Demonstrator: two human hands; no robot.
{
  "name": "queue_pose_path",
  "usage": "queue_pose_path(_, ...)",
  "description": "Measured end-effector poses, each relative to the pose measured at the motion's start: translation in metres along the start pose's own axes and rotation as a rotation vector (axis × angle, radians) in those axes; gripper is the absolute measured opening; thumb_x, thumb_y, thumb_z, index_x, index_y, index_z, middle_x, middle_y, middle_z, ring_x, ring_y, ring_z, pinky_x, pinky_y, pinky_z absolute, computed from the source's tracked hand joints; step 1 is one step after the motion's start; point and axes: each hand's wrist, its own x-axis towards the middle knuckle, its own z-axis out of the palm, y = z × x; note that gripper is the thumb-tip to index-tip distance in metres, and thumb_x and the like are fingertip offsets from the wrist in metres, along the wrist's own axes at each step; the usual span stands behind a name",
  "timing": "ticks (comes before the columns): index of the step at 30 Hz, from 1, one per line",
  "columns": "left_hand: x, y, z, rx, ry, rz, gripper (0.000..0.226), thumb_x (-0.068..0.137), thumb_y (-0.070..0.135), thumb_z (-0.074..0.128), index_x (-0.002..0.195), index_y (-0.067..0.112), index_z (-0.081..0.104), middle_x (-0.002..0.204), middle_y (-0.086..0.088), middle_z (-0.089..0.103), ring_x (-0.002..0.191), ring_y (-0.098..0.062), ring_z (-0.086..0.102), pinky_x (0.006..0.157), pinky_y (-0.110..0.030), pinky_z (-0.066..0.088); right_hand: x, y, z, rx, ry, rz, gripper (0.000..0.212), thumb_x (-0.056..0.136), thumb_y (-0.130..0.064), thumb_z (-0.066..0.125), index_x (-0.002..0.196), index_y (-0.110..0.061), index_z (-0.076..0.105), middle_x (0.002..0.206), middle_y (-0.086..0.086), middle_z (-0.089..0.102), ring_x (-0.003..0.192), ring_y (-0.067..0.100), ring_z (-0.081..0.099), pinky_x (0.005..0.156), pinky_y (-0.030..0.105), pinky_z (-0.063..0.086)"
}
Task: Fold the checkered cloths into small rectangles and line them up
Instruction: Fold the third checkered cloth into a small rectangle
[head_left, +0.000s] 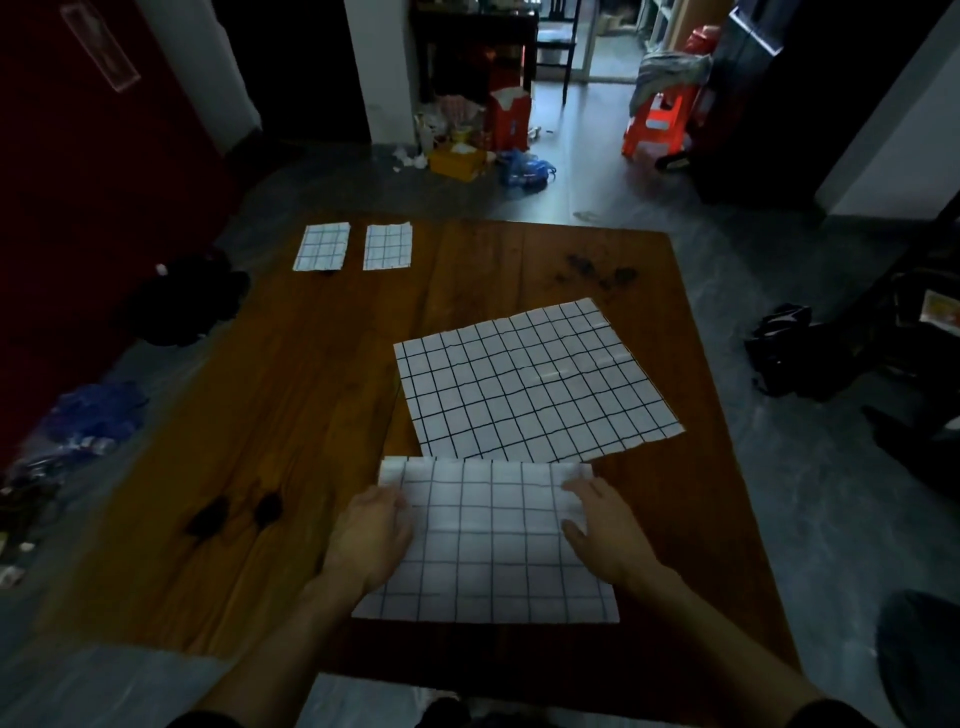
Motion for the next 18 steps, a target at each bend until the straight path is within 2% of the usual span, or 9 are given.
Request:
queue_pose_path(3,-0.026,0.007,0.016,0.239,-0.091,0.063,0.043,0.094,0.041,0.049,0.135,0.029,0.043,0.139,0.003,0.043,0.128,-0.018,0.037,0.104,-0.035,0.034,-0.019,0.003,0.012,-0.067,-0.062,-0.065,0.054,0.093,-0.033,0.058,0.143,-0.026,0.037,0.147,-0.003,0.038,0.133,0.016,0.036,0.112,0.038,0.034)
queue_pose_path(8,-0.065,0.009,0.042,0.291,-0.112,0.079,0.061,0.093,0.042,0.052,0.148,0.025,0.030,0.151,-0.001,0.035,0.138,-0.022,0.029,0.110,-0.037,0.028,-0.051,0.010,0.038,-0.152,-0.131,-0.170,0.056,0.091,-0.032,0.055,0.143,-0.023,0.036,0.150,-0.001,0.034,0.140,0.018,0.024,0.117,0.036,0.022)
queue_pose_path(12,-0.076,0.002,0.050,0.308,-0.115,0.150,0.059,0.096,0.042,0.048,0.149,0.027,0.028,0.157,0.000,0.028,0.143,-0.021,0.024,0.115,-0.039,0.026,-0.068,0.002,0.052,-0.159,-0.120,-0.230,0.052,0.089,-0.021,0.052,0.140,-0.021,0.041,0.149,-0.001,0.033,0.143,0.018,0.020,0.119,0.036,0.015)
queue_pose_path(15,-0.073,0.004,0.050,0.306,-0.133,0.198,0.059,0.096,0.041,0.048,0.150,0.030,0.027,0.160,-0.001,0.023,0.146,-0.022,0.021,0.114,-0.041,0.026,-0.071,-0.015,0.059,-0.192,-0.120,-0.192,0.055,0.091,-0.023,0.052,0.144,-0.021,0.036,0.154,0.001,0.028,0.145,0.019,0.015,0.119,0.038,0.013)
queue_pose_path(18,-0.065,0.011,0.044,0.282,-0.133,0.253,0.061,0.097,0.041,0.048,0.151,0.029,0.023,0.161,-0.002,0.019,0.147,-0.023,0.017,0.115,-0.040,0.024,-0.064,-0.036,0.064,-0.188,-0.104,-0.173,0.058,0.091,-0.025,0.055,0.145,-0.022,0.033,0.156,0.000,0.025,0.146,0.018,0.015,0.118,0.033,0.012)
